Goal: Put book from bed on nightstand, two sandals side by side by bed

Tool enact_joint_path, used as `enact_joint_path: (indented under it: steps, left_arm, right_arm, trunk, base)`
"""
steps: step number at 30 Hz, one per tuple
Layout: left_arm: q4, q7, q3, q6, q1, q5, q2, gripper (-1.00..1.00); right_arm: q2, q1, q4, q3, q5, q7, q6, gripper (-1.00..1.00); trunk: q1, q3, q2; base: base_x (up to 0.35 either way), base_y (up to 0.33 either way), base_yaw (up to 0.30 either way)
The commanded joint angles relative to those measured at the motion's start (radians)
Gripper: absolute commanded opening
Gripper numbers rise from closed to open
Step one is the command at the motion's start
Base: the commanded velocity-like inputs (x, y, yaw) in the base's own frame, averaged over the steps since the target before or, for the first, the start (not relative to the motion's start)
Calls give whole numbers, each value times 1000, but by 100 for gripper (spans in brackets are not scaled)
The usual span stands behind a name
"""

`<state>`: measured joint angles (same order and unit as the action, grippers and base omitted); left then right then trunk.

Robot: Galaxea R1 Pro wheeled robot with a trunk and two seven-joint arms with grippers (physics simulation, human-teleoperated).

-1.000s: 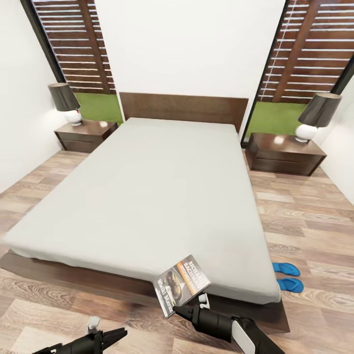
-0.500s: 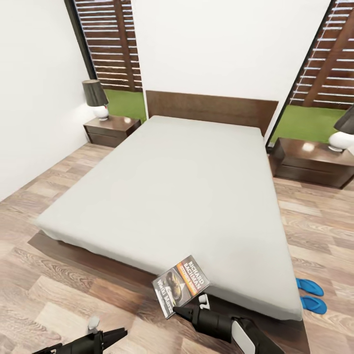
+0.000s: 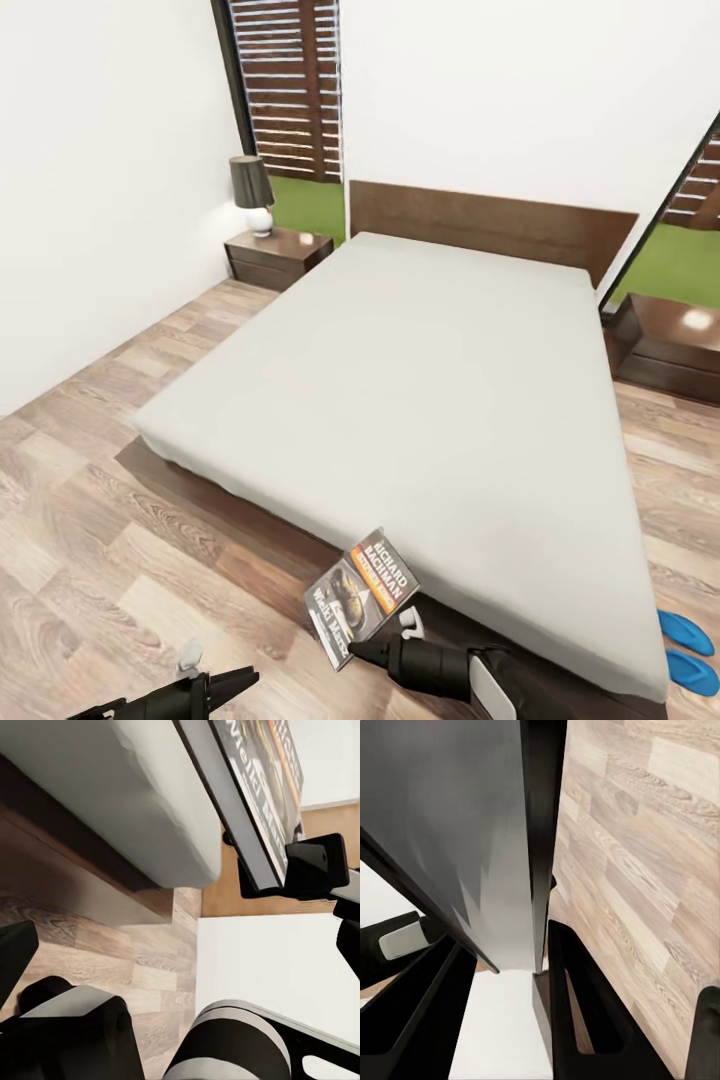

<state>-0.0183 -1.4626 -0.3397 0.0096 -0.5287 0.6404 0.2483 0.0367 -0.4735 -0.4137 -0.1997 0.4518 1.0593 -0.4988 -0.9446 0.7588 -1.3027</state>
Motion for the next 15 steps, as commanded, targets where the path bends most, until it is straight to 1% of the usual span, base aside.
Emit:
enact_joint_path:
  steps: [1, 15]
  left_arm:
    - [0, -2, -8, 1, 0, 8, 0, 100]
    - [0, -2, -8, 1, 0, 8, 0, 100]
  right_arm:
    - [0, 0, -1, -4, 12, -1, -9, -100]
    - [4, 0, -1, -4, 11, -2, -7, -100]
  trunk:
    - [0, 1, 0]
    - [0, 6, 0]
  base:
    - [0, 0, 291]
    - [0, 0, 291]
